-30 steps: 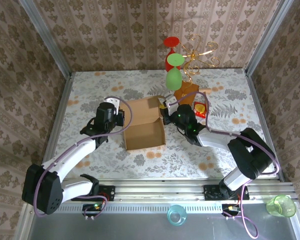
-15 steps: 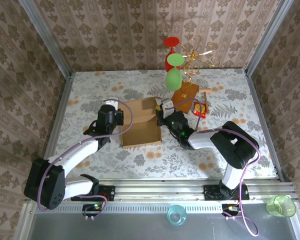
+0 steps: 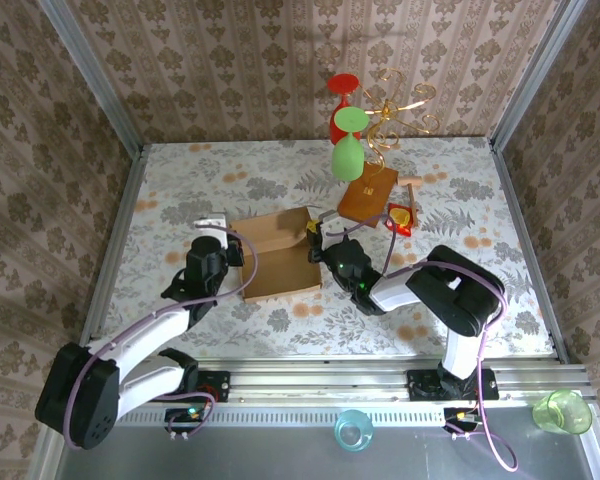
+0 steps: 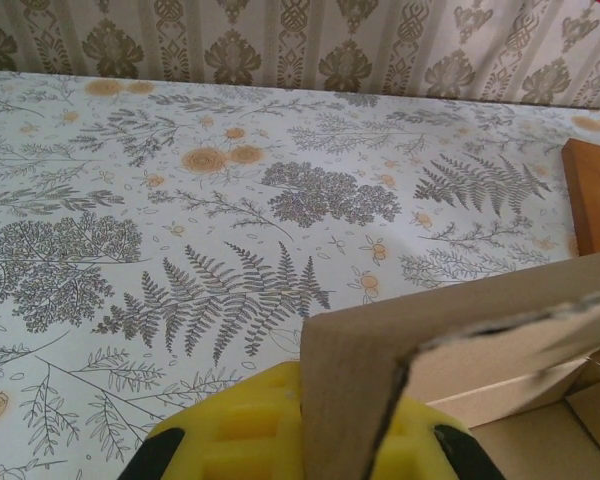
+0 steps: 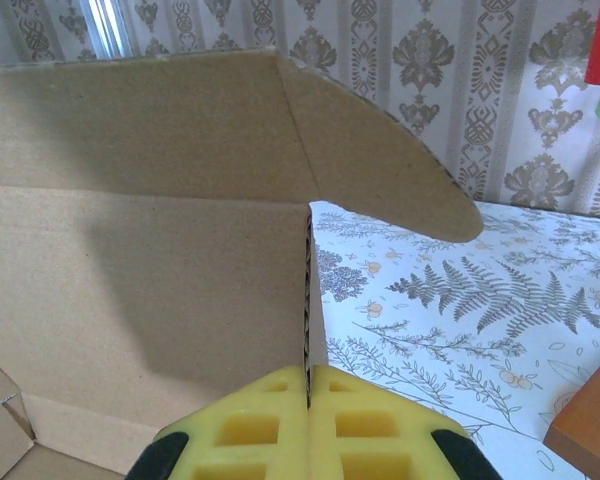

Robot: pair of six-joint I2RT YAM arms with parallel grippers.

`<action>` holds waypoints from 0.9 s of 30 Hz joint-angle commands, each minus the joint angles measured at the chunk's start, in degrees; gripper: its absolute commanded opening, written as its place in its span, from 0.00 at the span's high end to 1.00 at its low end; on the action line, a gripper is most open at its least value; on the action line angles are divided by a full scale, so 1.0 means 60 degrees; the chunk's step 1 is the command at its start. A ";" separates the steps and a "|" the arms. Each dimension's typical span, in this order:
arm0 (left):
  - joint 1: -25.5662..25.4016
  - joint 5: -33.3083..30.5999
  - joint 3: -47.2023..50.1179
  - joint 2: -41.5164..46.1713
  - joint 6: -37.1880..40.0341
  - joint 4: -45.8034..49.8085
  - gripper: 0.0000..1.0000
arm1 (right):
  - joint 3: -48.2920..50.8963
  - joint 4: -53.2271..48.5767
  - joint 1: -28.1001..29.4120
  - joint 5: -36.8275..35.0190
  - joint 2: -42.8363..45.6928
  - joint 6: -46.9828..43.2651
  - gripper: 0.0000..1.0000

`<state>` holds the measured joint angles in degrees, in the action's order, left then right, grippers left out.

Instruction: Fold the paper box

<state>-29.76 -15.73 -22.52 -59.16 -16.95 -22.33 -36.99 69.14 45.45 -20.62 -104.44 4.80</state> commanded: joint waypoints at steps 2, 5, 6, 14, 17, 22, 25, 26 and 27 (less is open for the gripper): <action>-0.0441 0.0704 0.0482 0.0348 -0.0692 -0.1305 1.00 | 0.0297 0.0853 0.0490 -0.0041 -0.0462 0.0238 1.00; -0.0680 0.0574 0.0824 0.0480 -0.0787 -0.1663 1.00 | 0.0446 0.0965 0.0628 -0.0327 -0.0548 0.0270 1.00; -0.0777 0.0532 0.0920 0.0511 -0.0791 -0.1750 1.00 | 0.0488 0.0998 0.0665 -0.0438 -0.0565 0.0283 1.00; -0.1584 -0.0193 0.1765 0.0689 -0.0590 -0.2380 1.00 | 0.0778 0.0997 0.0919 -0.0819 -0.0476 0.0329 1.00; -0.1812 -0.0541 0.2099 0.0660 -0.0564 -0.2687 1.00 | 0.0961 0.0989 0.0963 -0.0967 -0.0367 0.0357 1.00; -0.2109 -0.1059 0.2239 0.0629 -0.0669 -0.3019 1.00 | 0.1181 0.0964 0.0990 -0.0953 -0.0189 0.0467 1.00; -0.2210 -0.1401 0.1965 0.0720 -0.0997 -0.2699 1.00 | 0.1216 0.0899 0.1036 -0.0996 -0.0082 0.0519 1.00; -0.2218 -0.1527 0.1836 0.0796 -0.1319 -0.2406 1.00 | 0.1231 0.0869 0.1058 -0.1034 -0.0048 0.0544 1.00; -0.2218 -0.1604 0.1748 0.0841 -0.1486 -0.2301 1.00 | 0.1263 0.0868 0.1053 -0.1045 -0.0002 0.0561 1.00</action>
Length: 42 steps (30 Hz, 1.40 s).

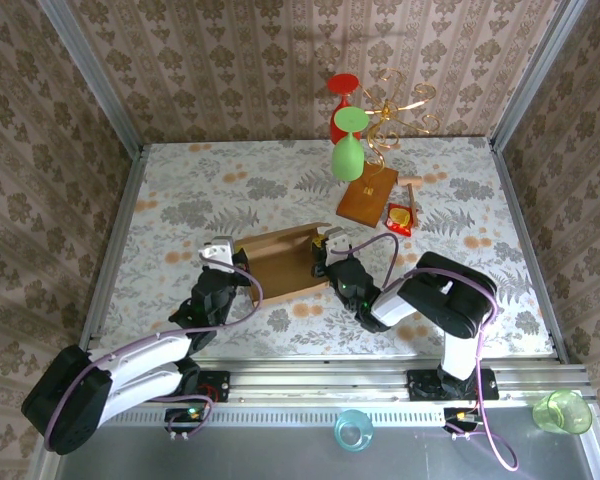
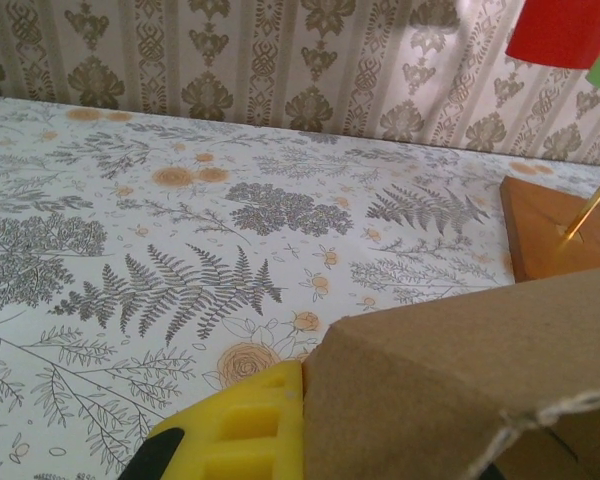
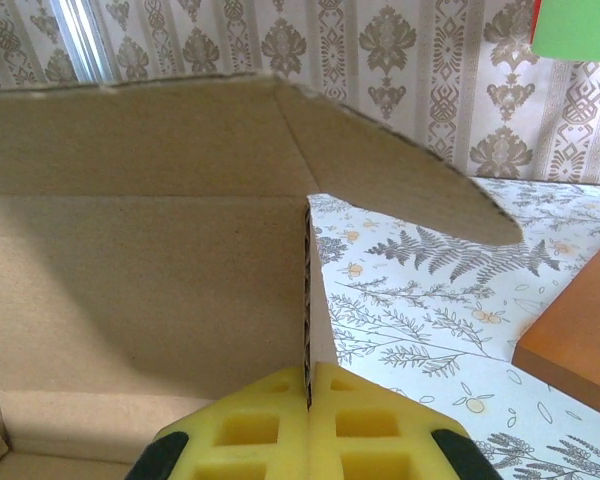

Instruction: Fold the paper box

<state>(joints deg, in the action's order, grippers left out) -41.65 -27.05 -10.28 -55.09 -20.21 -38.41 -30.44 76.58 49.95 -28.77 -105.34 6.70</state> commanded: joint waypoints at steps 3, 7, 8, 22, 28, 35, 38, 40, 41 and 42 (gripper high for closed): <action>-0.0295 0.0056 -0.0498 0.0186 -0.1518 0.0457 1.00 | 0.0209 -0.0443 0.0323 0.0280 0.0263 0.0323 1.00; -0.0343 0.0055 -0.0901 0.0117 -0.1727 0.0780 1.00 | 0.0087 -0.0563 0.0360 0.0320 0.0200 0.0330 1.00; -0.0353 0.0055 -0.0922 0.0093 -0.1779 0.0792 1.00 | 0.0041 -0.0589 0.0368 0.0325 0.0165 0.0345 1.00; -0.0471 -0.0011 -0.0359 -0.0654 -0.2000 -0.0441 1.00 | 0.0056 -0.0614 0.0435 0.0225 0.0096 0.0499 1.00; -0.1601 -0.1020 0.0250 -0.1506 -0.0543 -0.2296 1.00 | 0.0281 -0.0630 0.0518 0.0141 0.0154 0.0597 1.00; -0.2567 -0.2423 0.0499 -0.3290 0.0243 -0.3889 1.00 | 0.0405 -0.1332 0.0508 -0.0083 0.0759 0.1041 0.93; -0.2936 -0.3204 0.0581 -0.4398 0.0364 -0.4928 1.00 | 0.0444 -0.2617 0.0509 -0.0338 0.1562 0.1615 0.83; -0.3163 -0.3668 0.0618 -0.5231 0.0493 -0.5794 1.00 | 0.0443 -0.3607 0.0515 -0.0414 0.2175 0.2047 0.78; -0.3284 -0.3980 0.0556 -0.5579 0.0434 -0.5955 1.00 | 0.0418 -0.4220 0.0521 -0.0420 0.2543 0.2360 0.75; -0.3344 -0.4080 0.0437 -0.5782 0.0406 -0.5903 1.00 | 0.0379 -0.4861 0.0514 -0.0442 0.2845 0.2607 0.72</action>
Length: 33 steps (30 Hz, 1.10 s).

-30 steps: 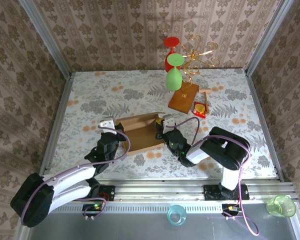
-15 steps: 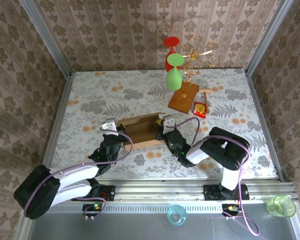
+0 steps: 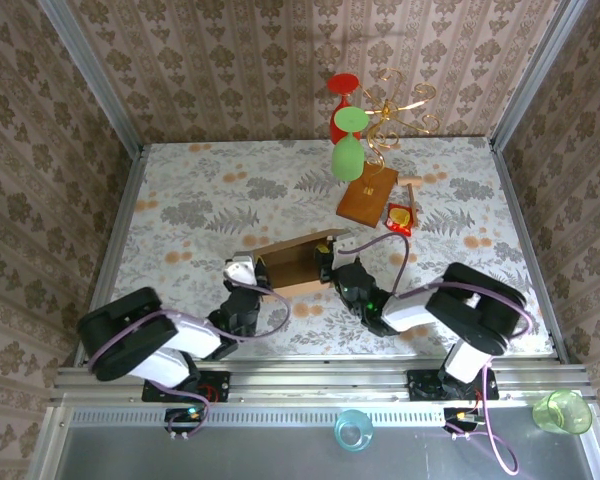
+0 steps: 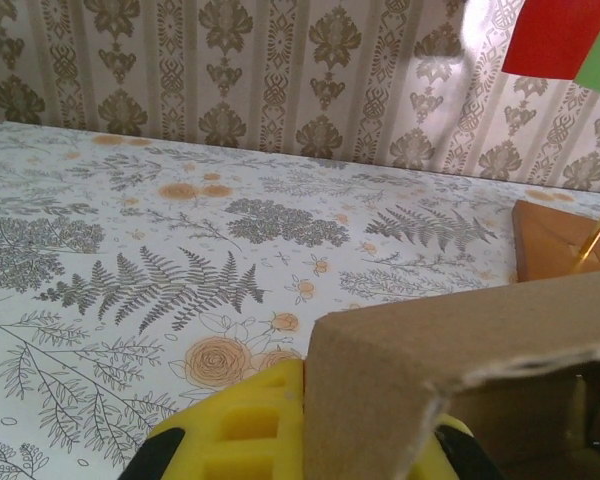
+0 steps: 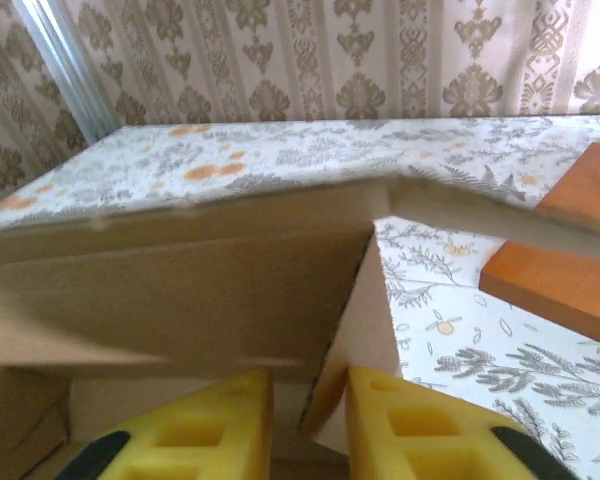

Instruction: Fold the paper box

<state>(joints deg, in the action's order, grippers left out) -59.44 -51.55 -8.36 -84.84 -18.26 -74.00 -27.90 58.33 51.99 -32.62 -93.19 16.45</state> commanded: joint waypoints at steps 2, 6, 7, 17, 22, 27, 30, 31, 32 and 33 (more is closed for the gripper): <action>-0.0618 -0.0416 -0.0097 -0.1249 0.0063 0.0024 1.00 | -0.0205 -0.3265 0.0178 0.0089 0.1452 0.1714 0.66; -0.0801 -0.1083 -0.0378 -0.1791 -0.0001 -0.0008 1.00 | 0.0047 -0.4719 0.0158 0.0005 0.2340 0.2906 0.59; -0.0801 -0.1129 -0.0404 -0.1840 0.0005 -0.0001 1.00 | 0.0138 -0.4912 0.0161 -0.0022 0.2669 0.3137 0.59; -0.0940 -0.1338 -0.0539 -0.2145 0.0126 0.0006 1.00 | 0.0182 -0.7672 0.0139 0.0949 0.5001 0.4951 0.58; -0.1046 -0.1434 -0.0646 -0.2230 0.0228 0.0010 1.00 | 0.0095 -0.8626 0.0364 0.1148 0.5941 0.6062 0.60; -0.1224 -0.1610 -0.0832 -0.2338 0.0491 0.0002 1.00 | -0.0570 -1.0353 0.0815 0.0517 0.6953 0.7842 0.61; -0.1276 -0.1659 -0.0889 -0.2384 0.0521 0.0000 1.00 | -0.1090 -1.0966 0.1207 0.0131 0.7142 0.9126 0.63; -0.1299 -0.1684 -0.0907 -0.2398 0.0535 -0.0009 1.00 | -0.1184 -1.0890 0.1306 0.0092 0.7102 0.9536 0.62; -0.1314 -0.1727 -0.0934 -0.2413 0.0550 -0.0005 1.00 | -0.1290 -1.0836 0.1353 0.0104 0.7004 0.9993 0.62; -0.1328 -0.1736 -0.0949 -0.2436 0.0564 -0.0007 1.00 | -0.1384 -1.0717 0.1357 0.0153 0.6867 1.0235 0.61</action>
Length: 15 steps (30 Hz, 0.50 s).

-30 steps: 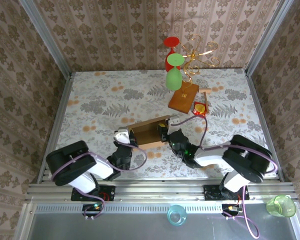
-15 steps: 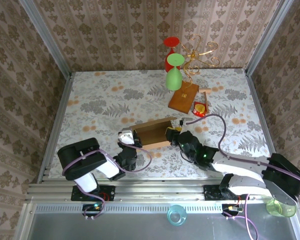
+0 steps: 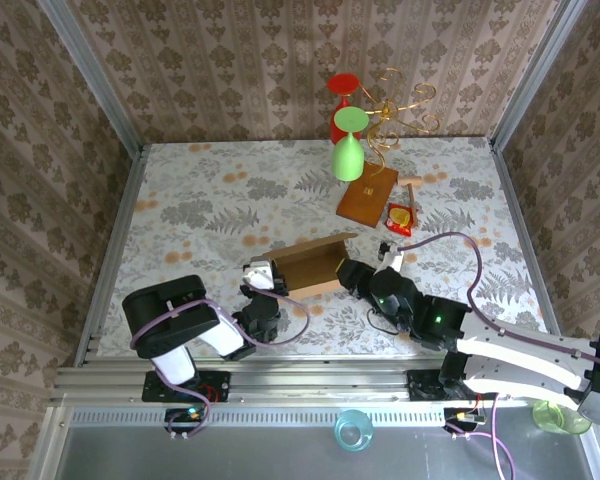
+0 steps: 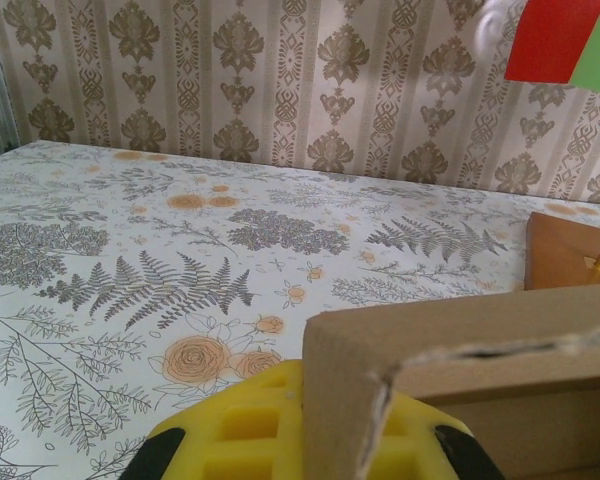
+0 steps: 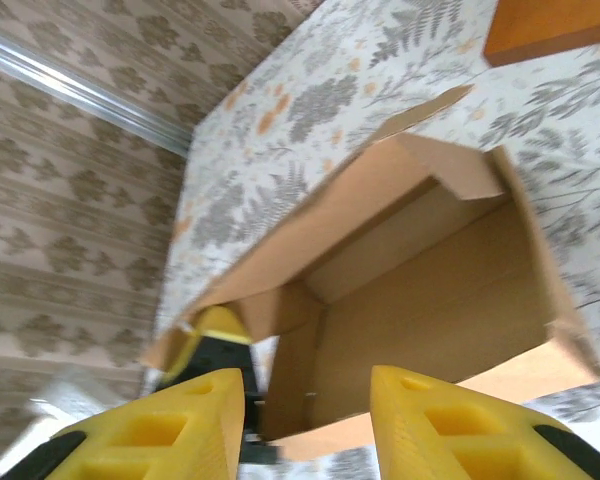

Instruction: Fold the paper box

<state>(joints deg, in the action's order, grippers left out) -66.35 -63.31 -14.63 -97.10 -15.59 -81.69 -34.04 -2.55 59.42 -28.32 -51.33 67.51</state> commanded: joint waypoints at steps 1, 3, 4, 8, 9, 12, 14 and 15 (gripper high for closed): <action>-0.0178 0.0217 0.0095 -0.0384 0.0124 0.1281 1.00 | -0.0499 -0.0478 0.0128 -0.0524 -0.0293 0.2022 0.61; -0.0192 0.0210 0.0067 -0.0397 0.0152 0.1277 1.00 | -0.0741 -0.0189 0.0117 -0.0560 -0.0644 0.2329 0.60; -0.0192 0.0210 0.0066 -0.0414 0.0139 0.1281 1.00 | -0.0812 0.0083 0.0104 -0.0583 -0.0807 0.2418 0.60; -0.0218 0.0198 0.0065 -0.0445 0.0142 0.1278 1.00 | -0.0982 0.1455 -0.0232 -0.0205 -0.1454 0.2638 0.56; -0.0221 0.0194 0.0066 -0.0444 0.0142 0.1277 1.00 | -0.1049 0.1518 -0.0348 -0.0021 -0.1591 0.2833 0.56; -0.0222 0.0166 0.0068 -0.0399 0.0181 0.1281 1.00 | -0.1232 0.1683 -0.0728 0.0555 -0.2004 0.3261 0.56; -0.0236 0.0163 0.0058 -0.0399 0.0198 0.1279 1.00 | -0.1260 0.1856 -0.0914 0.0797 -0.2241 0.3458 0.56; -0.0250 0.0162 0.0051 -0.0399 0.0211 0.1281 1.00 | -0.1296 0.1936 -0.0988 0.0866 -0.2339 0.3514 0.56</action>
<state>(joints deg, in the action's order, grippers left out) -66.78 -64.05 -15.09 -97.56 -15.07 -81.67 -39.99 5.87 54.46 -24.71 -64.16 84.47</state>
